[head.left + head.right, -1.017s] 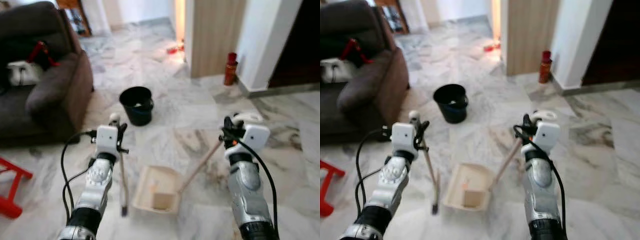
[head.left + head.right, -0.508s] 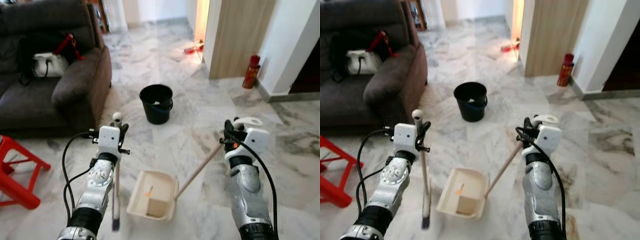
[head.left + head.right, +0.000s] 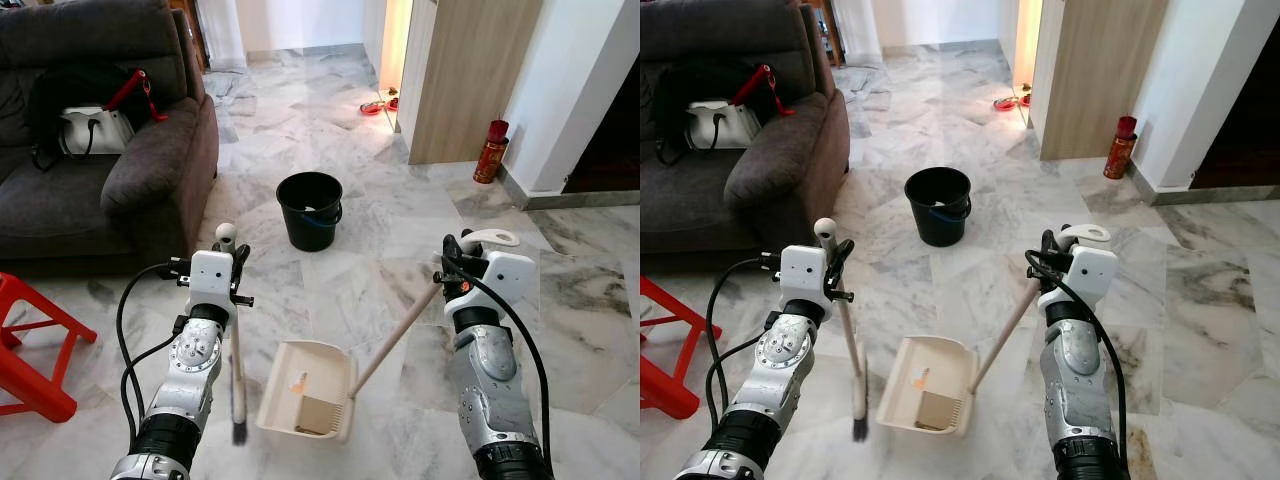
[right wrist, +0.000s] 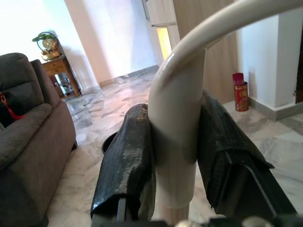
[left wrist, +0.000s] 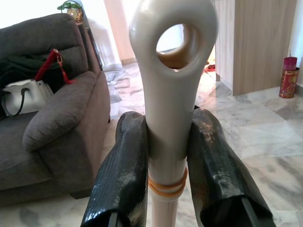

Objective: Sweep floor

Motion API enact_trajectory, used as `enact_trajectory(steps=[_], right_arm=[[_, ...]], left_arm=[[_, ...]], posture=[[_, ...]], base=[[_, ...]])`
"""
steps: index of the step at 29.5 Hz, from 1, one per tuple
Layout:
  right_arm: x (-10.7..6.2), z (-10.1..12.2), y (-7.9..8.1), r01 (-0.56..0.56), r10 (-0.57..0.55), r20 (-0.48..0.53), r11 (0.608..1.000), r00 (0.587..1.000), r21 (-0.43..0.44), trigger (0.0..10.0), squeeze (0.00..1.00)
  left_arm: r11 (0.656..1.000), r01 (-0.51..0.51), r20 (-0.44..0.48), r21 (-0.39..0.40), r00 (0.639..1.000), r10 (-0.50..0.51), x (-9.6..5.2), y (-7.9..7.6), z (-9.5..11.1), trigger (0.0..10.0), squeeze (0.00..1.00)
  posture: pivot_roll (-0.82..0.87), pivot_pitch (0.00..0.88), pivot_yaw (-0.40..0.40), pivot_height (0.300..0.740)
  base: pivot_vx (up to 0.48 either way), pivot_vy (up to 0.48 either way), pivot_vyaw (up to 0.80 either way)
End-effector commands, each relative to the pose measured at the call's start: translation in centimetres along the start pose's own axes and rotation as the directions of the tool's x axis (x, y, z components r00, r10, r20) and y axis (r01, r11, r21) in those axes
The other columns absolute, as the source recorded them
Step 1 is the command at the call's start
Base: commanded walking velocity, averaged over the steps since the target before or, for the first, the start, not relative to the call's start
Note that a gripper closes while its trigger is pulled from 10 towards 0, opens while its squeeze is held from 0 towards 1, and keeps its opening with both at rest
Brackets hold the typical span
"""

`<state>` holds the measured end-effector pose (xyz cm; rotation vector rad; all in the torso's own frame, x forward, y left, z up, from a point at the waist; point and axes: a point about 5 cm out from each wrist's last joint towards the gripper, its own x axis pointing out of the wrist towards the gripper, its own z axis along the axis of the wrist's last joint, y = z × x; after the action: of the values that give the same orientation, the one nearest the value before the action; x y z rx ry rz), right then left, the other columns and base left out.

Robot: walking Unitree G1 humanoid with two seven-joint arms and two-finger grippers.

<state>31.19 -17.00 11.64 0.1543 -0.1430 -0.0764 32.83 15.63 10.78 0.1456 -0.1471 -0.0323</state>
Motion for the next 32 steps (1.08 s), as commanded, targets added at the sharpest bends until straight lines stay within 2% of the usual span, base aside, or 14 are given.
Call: enact_trajectory(steps=[1, 32], right_arm=[[0.52, 1.25, 0.44, -0.016, 0.015, 0.051, 1.000, 0.999, 0.016, 10.0, 0.00], [0.44, 0.91, 1.02, -0.051, 0.051, 0.032, 0.998, 0.998, 0.019, 10.0, 0.00]], left_arm=[[1.000, -0.006, 0.048, 0.008, 0.999, 0.006, 0.36, 0.10, 1.10, 10.0, 0.00], [1.000, -0.013, 0.045, 0.007, 0.999, 0.013, 0.47, 0.10, 1.11, 10.0, 0.00]], posture=[[-0.09, 0.000, 0.052, 0.740], [-0.09, 0.000, 0.057, 0.740]], base=[[0.000, 0.000, 0.00], [0.344, 0.000, 0.00]])
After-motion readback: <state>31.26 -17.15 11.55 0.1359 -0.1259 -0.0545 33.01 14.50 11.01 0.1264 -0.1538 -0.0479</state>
